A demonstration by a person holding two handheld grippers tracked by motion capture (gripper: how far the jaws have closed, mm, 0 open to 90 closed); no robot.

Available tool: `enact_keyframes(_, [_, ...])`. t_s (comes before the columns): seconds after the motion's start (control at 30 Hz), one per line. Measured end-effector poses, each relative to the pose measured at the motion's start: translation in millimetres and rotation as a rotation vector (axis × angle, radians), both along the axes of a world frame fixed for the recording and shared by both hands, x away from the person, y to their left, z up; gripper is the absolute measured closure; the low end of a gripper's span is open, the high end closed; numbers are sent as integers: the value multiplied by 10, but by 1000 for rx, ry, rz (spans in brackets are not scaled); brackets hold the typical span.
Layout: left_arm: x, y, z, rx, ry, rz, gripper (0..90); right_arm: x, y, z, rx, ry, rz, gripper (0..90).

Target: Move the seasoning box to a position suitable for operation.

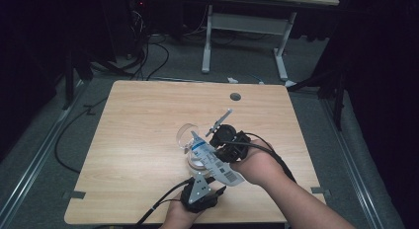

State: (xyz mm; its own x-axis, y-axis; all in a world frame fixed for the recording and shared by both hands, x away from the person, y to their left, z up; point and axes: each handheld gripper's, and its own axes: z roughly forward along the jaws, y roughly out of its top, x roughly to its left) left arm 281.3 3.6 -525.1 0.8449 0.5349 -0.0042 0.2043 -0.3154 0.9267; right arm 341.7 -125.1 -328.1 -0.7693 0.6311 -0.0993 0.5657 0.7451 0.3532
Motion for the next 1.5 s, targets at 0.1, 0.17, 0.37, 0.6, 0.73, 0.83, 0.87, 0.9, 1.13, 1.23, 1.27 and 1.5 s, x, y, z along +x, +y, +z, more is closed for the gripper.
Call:
enact_keyframes(0.1, [-7, 74, 19, 1, -8, -4, 550, 3, -16, 2, -2, 2, -5, 900])
enact_keyframes(0.17, [-13, 150, 34, -3, -12, -8, 550, 8, -25, -1, 2, 3, -3, 899])
enact_keyframes(0.37, [-23, 461, 70, -4, -30, 11, 553, 21, -39, 4, -8, 5, -6, 900])
enact_keyframes(0.6, [79, 860, 95, -27, -37, 94, 554, 30, -24, 3, -14, 6, -7, 899])
enact_keyframes(0.73, [165, 1072, 83, -28, -36, 154, 553, 40, -20, -8, -13, 8, -4, 899])
enact_keyframes(0.83, [217, 1195, 61, -29, -28, 188, 554, 48, -27, -9, -17, 10, -4, 900])
enact_keyframes(0.87, [226, 1224, 57, -31, -27, 196, 553, 48, -32, -6, -15, 12, -10, 900])
enact_keyframes(0.9, [232, 1243, 55, -31, -26, 201, 554, 51, -39, -4, -17, 10, -11, 899])
enact_keyframes(1.13, [261, 1306, 47, -58, -2, 212, 550, 71, -105, -26, -21, 17, -27, 899])
enact_keyframes(1.23, [262, 1309, 48, -59, -6, 213, 549, 81, -138, -17, -20, 12, -34, 899])
enact_keyframes(1.27, [263, 1310, 47, -59, -5, 213, 549, 86, -153, -17, -17, 11, -36, 899])
enact_keyframes(1.5, [270, 1315, 40, -55, -2, 215, 548, 140, -266, -60, -39, 4, -66, 899])
